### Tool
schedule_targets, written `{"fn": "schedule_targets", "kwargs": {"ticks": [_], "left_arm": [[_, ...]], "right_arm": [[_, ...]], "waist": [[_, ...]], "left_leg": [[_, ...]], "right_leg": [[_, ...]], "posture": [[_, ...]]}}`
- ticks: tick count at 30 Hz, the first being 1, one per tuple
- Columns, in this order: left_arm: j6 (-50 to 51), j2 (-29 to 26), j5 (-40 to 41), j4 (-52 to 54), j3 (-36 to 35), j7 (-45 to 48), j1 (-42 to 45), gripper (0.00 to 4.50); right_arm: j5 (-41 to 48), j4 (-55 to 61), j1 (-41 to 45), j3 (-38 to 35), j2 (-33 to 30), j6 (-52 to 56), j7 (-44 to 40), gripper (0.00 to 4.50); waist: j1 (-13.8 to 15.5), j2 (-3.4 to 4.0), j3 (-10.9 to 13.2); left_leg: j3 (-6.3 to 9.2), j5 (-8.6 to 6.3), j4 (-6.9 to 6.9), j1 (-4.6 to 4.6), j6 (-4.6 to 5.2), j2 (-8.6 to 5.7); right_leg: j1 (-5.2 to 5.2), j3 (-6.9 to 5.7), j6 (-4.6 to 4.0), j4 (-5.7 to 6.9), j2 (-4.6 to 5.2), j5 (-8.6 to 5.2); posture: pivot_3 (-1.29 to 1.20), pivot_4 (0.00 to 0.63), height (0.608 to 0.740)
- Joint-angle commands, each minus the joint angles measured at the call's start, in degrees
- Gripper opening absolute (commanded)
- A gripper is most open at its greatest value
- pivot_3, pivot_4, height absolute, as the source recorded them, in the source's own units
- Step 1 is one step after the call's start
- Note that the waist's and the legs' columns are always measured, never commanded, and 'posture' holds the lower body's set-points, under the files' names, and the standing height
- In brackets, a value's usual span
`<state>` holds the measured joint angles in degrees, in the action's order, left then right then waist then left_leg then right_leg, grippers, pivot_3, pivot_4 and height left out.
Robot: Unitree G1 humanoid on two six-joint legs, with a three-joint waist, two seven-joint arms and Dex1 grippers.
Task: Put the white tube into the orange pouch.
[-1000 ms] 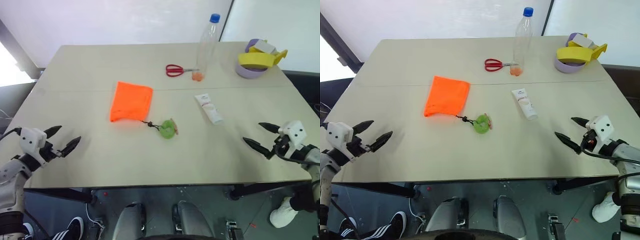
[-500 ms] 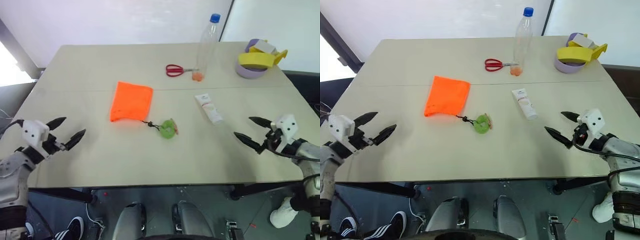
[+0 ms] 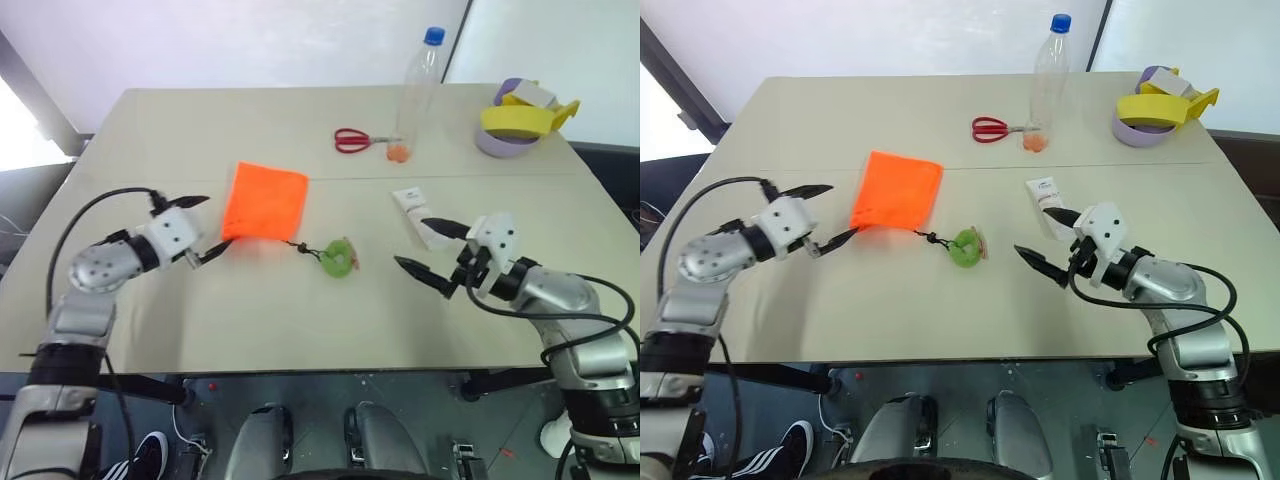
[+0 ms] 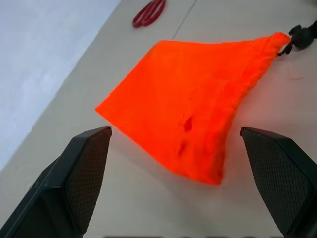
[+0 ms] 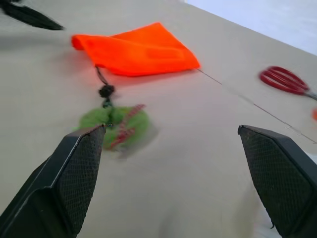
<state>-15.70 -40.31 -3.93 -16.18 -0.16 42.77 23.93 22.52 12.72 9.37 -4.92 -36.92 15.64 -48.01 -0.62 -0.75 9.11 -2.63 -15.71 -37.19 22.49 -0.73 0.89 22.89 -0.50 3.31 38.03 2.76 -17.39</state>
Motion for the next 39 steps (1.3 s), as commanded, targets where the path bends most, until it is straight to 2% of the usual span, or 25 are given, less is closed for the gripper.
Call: {"fn": "schedule_targets", "kwargs": {"ticks": [1, 8, 19, 22, 29, 35, 39], "left_arm": [[-2.5, 0.4, -2.6, -2.2, 1.7, -2.0, 2.3, 4.46], [-5.6, 1.1, -5.4, -7.6, 4.2, -4.2, 5.3, 4.46], [-6.1, 3.4, -8.3, -10.1, 5.6, -9.2, 7.4, 4.46], [-5.5, 4.5, -9.1, -11.0, 6.4, -10.7, 8.3, 3.63], [-3.9, 5.8, -9.6, -11.9, 6.8, -12.0, 9.3, 0.04], [-2.9, 6.1, -8.6, -11.6, 6.8, -11.2, 9.2, 0.04], [-0.9, 6.7, -4.7, -8.4, 5.7, -8.2, 7.6, 0.04]], "right_arm": [[-1.1, 2.1, -1.1, 0.8, -1.0, -1.2, -1.4, 4.48], [-3.3, 0.6, -1.0, 1.4, -1.2, -2.6, -1.5, 4.48], [-3.7, 0.3, -0.5, 1.0, -0.5, -3.1, -1.1, 4.48], [-3.7, 0.0, -0.1, 1.0, -0.4, -3.0, -0.9, 4.5], [-3.8, 0.2, -0.3, 0.9, -0.4, -3.0, -0.4, 4.5], [-4.0, 0.0, 0.1, 0.6, -0.5, -3.5, -0.2, 4.5], [-4.2, -0.2, 0.1, 0.6, -0.6, -3.7, -0.1, 4.5]], "waist": [[-0.1, -0.01, 0.0], [-0.1, -0.06, 0.0], [0.0, -0.12, 0.1], [0.0, -0.12, 0.1], [0.0, -0.13, 0.1], [0.0, -0.13, 0.1], [0.0, -0.13, 0.1]], "left_leg": [[-0.02, 0.01, -0.01, 0.0, 0.01, 0.0], [-0.04, 0.03, -0.05, -0.04, 0.05, 0.01], [-0.05, 0.04, -0.15, -0.04, 0.07, 0.01], [-0.06, 0.04, -0.17, -0.04, 0.07, 0.01], [-0.06, 0.05, -0.19, -0.04, 0.07, 0.01], [-0.06, 0.05, -0.21, -0.04, 0.07, 0.01], [-0.06, 0.05, -0.24, -0.04, 0.07, 0.01]], "right_leg": [[-0.01, 0.0, 0.04, 0.0, -0.01, 0.02], [-0.01, 0.0, 0.09, 0.1, -0.1, 0.04], [-0.05, 0.0, 0.18, 0.11, -0.11, 0.09], [-0.07, 0.01, 0.2, 0.1, -0.11, 0.1], [-0.07, 0.01, 0.22, 0.12, -0.12, 0.11], [-0.07, 0.01, 0.22, 0.12, -0.12, 0.12], [-0.08, 0.01, 0.23, 0.12, -0.12, 0.12]], "posture": [[0.0, 0.15, 0.74], [0.0, 0.15, 0.74], [0.0, 0.15, 0.74], [0.0, 0.15, 0.74], [0.0, 0.15, 0.74], [0.0, 0.15, 0.74], [0.0, 0.15, 0.74]]}}
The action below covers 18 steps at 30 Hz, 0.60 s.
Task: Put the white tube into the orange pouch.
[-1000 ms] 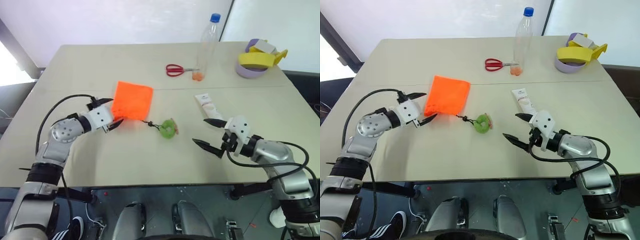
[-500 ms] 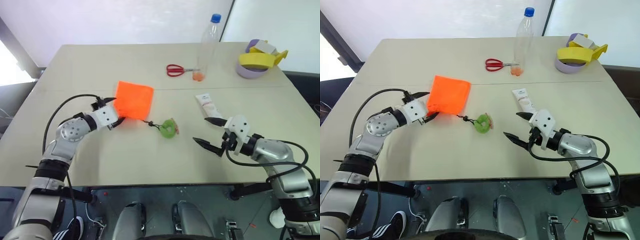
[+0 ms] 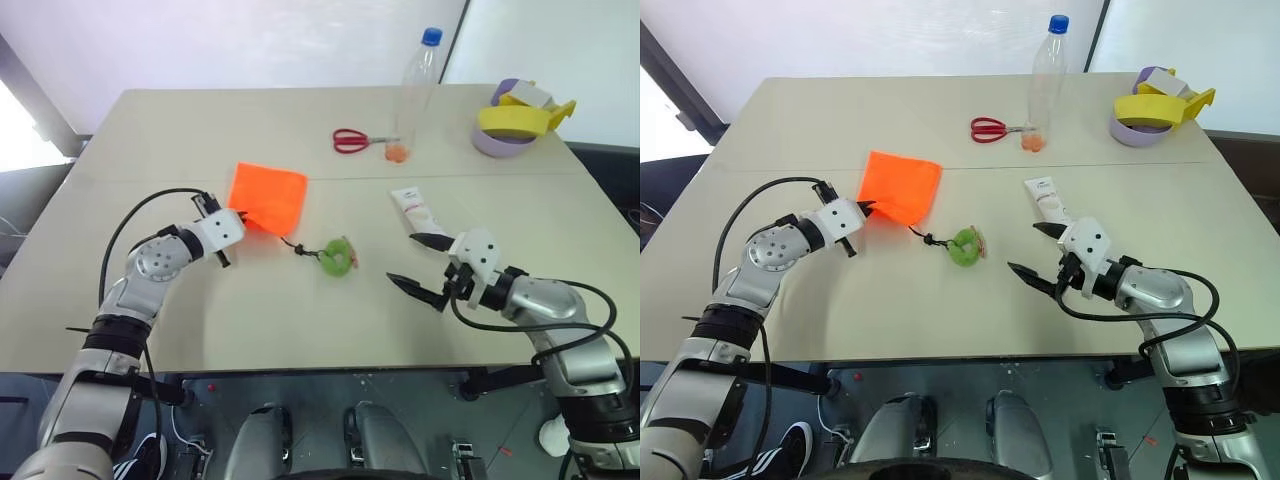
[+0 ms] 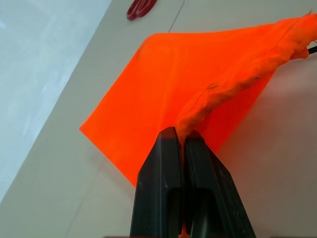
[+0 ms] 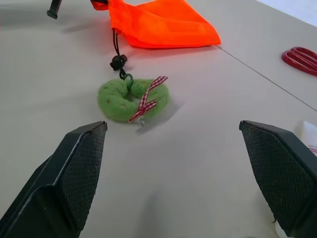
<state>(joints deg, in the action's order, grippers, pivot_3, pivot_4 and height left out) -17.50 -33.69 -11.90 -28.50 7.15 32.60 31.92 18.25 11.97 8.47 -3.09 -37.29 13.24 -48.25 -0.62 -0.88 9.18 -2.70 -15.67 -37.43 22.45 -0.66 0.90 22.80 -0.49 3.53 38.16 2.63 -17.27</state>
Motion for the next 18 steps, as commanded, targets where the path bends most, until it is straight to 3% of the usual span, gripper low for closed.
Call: {"fn": "schedule_targets", "kwargs": {"ticks": [1, 6, 18], "left_arm": [[1.6, 0.2, 5.0, 5.5, -1.8, 3.5, -0.9, 0.04], [7.4, -0.5, 11.1, 17.7, -2.1, 9.0, -5.5, 0.04], [19.0, -2.7, 15.9, 35.9, -4.1, 11.9, -15.3, 0.04]], "right_arm": [[0.0, 0.6, 1.0, -1.3, -0.2, -1.4, 0.1, 4.5], [-1.1, -0.4, 1.0, -1.1, -0.2, -3.0, 0.5, 4.5], [-1.8, -2.7, 2.3, -0.5, 0.3, -4.9, 0.2, 4.5]], "waist": [[0.0, 0.0, 0.0], [-0.1, 0.0, 0.0], [-0.1, 0.0, 0.0]], "left_leg": [[0.0, 0.0, 0.0, 0.0, 0.0, 0.0], [0.0, 0.0, 0.0, 0.0, 0.0, 0.0], [0.01, 0.0, -0.01, -0.04, 0.0, 0.01]], "right_leg": [[0.0, 0.0, 0.0, 0.0, 0.0, 0.0], [-0.01, 0.01, 0.0, -0.01, 0.01, 0.0], [-0.04, 0.04, 0.0, 0.02, 0.01, 0.0]], "posture": [[0.0, 0.15, 0.74], [0.0, 0.15, 0.74], [0.0, 0.15, 0.74]]}}
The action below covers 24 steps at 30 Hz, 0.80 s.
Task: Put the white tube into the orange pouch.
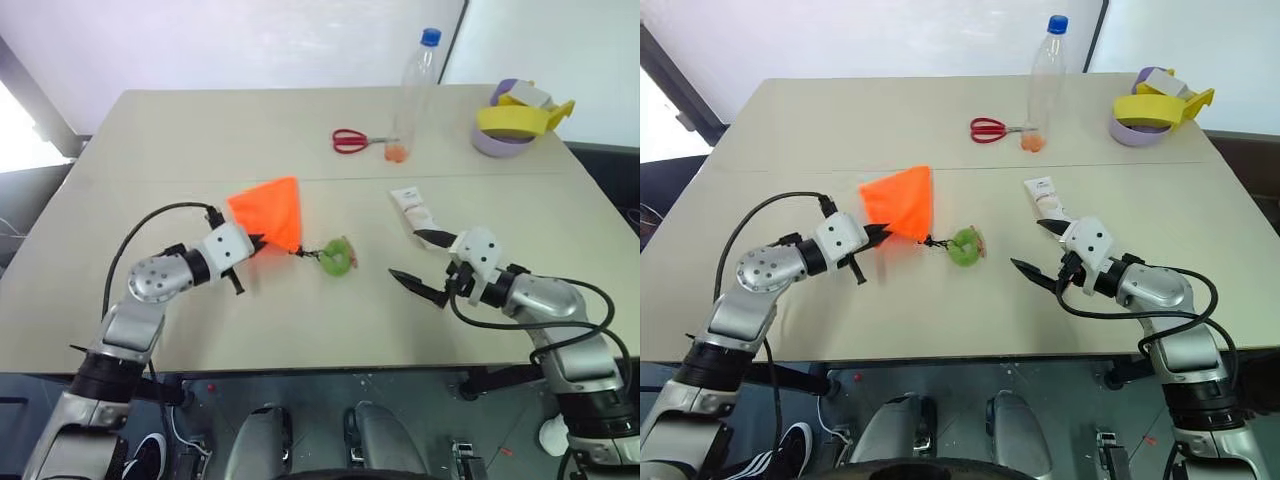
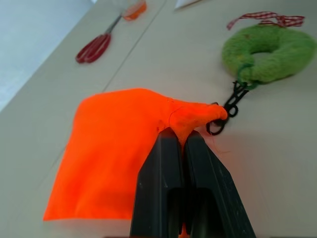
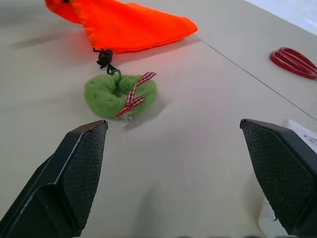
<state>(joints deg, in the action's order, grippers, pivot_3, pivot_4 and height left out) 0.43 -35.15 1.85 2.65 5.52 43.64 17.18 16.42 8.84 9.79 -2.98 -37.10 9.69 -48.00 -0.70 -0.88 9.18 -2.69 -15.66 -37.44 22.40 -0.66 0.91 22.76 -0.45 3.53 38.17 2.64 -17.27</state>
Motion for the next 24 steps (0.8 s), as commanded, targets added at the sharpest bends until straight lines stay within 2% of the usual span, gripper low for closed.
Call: {"fn": "schedule_targets", "kwargs": {"ticks": [1, 4, 8, 14, 19, 24], "left_arm": [[1.8, -1.4, 3.1, 6.2, -2.7, 1.4, -1.1, 0.04], [5.3, -1.3, 7.2, 10.9, -3.0, 3.2, -2.6, 0.04], [6.9, -2.1, 7.4, 11.8, -3.8, 3.3, -3.4, 0.04], [-4.6, -8.5, -2.8, 3.0, -4.0, 0.5, -3.7, 0.04], [-7.1, -6.8, -3.0, 0.5, -3.8, -1.8, -1.6, 0.04], [-6.2, -5.0, -1.8, 1.7, -3.2, -1.3, -2.0, 0.04]], "right_arm": [[0.0, 0.2, 1.1, -0.6, 0.1, -1.5, -0.1, 4.5], [-0.3, -0.7, 1.5, -0.5, 0.1, -2.0, -0.4, 4.5], [-0.8, -1.9, 2.3, -0.3, 0.5, -2.6, 0.0, 4.5], [-2.0, -5.4, 5.8, -1.2, 1.5, -0.4, 4.2, 4.5], [-2.6, -6.9, 9.6, -1.2, 2.6, 7.1, 9.1, 4.5], [-1.8, -7.1, 14.6, -2.2, 3.3, 20.9, 15.3, 4.5]], "waist": [[0.0, 0.0, 0.0], [0.0, 0.0, 0.0], [0.0, 0.0, 0.0], [-0.2, 0.01, 0.0], [0.2, 0.0, 0.0], [-0.1, 0.0, 0.0]], "left_leg": [[0.0, 0.0, 0.0, 0.0, 0.0, 0.0], [0.0, 0.0, 0.0, 0.0, 0.0, 0.0], [0.0, 0.0, 0.0, -0.01, 0.0, 0.0], [0.0, 0.01, 0.03, -0.07, 0.01, 0.01], [-0.01, 0.01, 0.0, 0.01, 0.02, 0.0], [-0.02, 0.01, 0.07, 0.03, 0.02, 0.0]], "right_leg": [[0.0, 0.0, 0.0, 0.0, 0.0, 0.0], [0.0, 0.0, 0.0, 0.0, 0.0, 0.0], [-0.03, 0.0, 0.0, -0.01, 0.01, 0.0], [-0.02, 0.01, -0.01, 0.02, -0.02, 0.0], [-0.01, 0.01, -0.01, -0.04, 0.05, 0.0], [0.04, 0.02, -0.01, -0.05, 0.06, 0.0]], "posture": [[0.0, 0.15, 0.74], [0.0, 0.15, 0.74], [0.0, 0.15, 0.74], [0.0, 0.15, 0.74], [0.0, 0.15, 0.74], [0.0, 0.15, 0.74]]}}
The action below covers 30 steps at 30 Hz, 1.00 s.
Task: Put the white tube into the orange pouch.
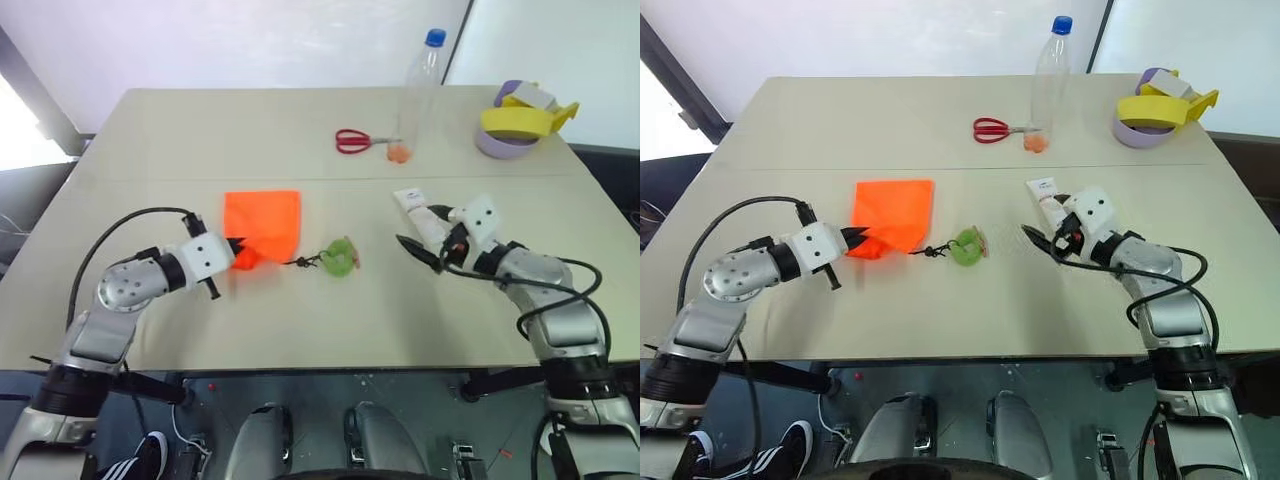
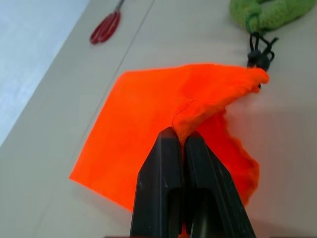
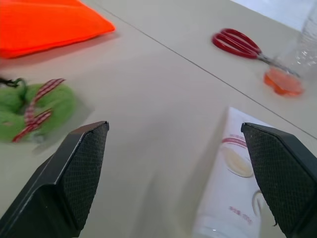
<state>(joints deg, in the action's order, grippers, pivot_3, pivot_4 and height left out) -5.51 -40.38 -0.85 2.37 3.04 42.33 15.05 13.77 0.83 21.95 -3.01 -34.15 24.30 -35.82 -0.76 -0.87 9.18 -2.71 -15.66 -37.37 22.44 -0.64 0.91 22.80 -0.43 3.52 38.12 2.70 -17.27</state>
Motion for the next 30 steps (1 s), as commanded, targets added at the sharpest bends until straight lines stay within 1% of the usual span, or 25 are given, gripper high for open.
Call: {"fn": "schedule_targets", "kwargs": {"ticks": [1, 5, 10, 18, 24, 29, 30], "left_arm": [[-0.3, 0.4, 0.8, 2.1, -0.6, 0.1, 0.0, 0.04], [-0.2, 0.7, 0.7, 2.3, -0.3, 0.3, -0.4, 0.04], [-0.6, 1.0, 0.5, 2.2, 0.0, 0.4, -1.0, 0.04], [-0.9, 1.5, 0.1, 2.1, 0.0, -0.1, -0.8, 0.04], [-1.0, 1.9, -0.1, 2.1, -0.1, -0.4, -0.7, 0.04], [-1.1, 2.0, -0.2, 2.5, -0.1, -0.6, -1.0, 0.04], [-1.1, 2.0, -0.2, 2.5, -0.2, -0.6, -1.0, 0.01]], "right_arm": [[1.5, 1.1, 3.3, -2.7, 0.5, 9.3, 4.0, 4.5], [3.0, 3.3, 6.3, -2.8, 0.8, 20.5, 6.8, 4.5], [3.0, 2.4, 9.5, -2.3, 0.7, 28.4, 8.9, 4.5], [-0.6, -2.7, 13.2, 1.2, 1.0, 31.6, 12.0, 4.5], [-3.2, -7.5, 15.5, 2.5, 2.9, 31.1, 14.5, 4.5], [-4.7, -10.0, 15.1, 3.2, 3.6, 30.1, 15.0, 4.5], [-4.8, -10.2, 14.9, 2.9, 3.9, 30.0, 15.4, 4.25]], "waist": [[-0.1, 0.0, 0.0], [-0.1, 0.0, 0.0], [-0.1, 0.0, 0.0], [-0.1, 0.0, 0.0], [-0.2, 0.0, 0.0], [-0.2, 0.0, 0.0], [-0.2, 0.0, 0.0]], "left_leg": [[0.0, 0.0, 0.01, 0.0, 0.0, 0.0], [0.0, 0.0, 0.07, 0.0, 0.0, 0.01], [-0.01, 0.0, 0.07, 0.03, 0.0, 0.01], [-0.02, 0.0, 0.1, 0.03, 0.0, 0.0], [-0.03, 0.0, 0.12, 0.04, 0.0, 0.01], [-0.06, 0.0, 0.12, 0.06, 0.01, 0.0], [-0.06, 0.0, 0.12, 0.06, 0.01, 0.0]], "right_leg": [[0.02, 0.0, 0.0, 0.01, 0.0, 0.0], [0.06, 0.0, 0.0, 0.04, -0.01, 0.0], [0.06, 0.0, 0.0, -0.01, 0.02, 0.0], [0.09, 0.0, 0.0, -0.01, 0.02, 0.0], [0.11, 0.0, 0.0, -0.01, 0.0, 0.0], [0.11, 0.01, 0.0, -0.02, 0.0, 0.0], [0.12, 0.0, 0.0, -0.02, 0.0, 0.0]], "posture": [[0.0, 0.15, 0.74], [0.0, 0.15, 0.74], [0.0, 0.15, 0.74], [0.0, 0.15, 0.74], [0.0, 0.15, 0.74], [0.0, 0.15, 0.74], [0.0, 0.15, 0.74]]}}
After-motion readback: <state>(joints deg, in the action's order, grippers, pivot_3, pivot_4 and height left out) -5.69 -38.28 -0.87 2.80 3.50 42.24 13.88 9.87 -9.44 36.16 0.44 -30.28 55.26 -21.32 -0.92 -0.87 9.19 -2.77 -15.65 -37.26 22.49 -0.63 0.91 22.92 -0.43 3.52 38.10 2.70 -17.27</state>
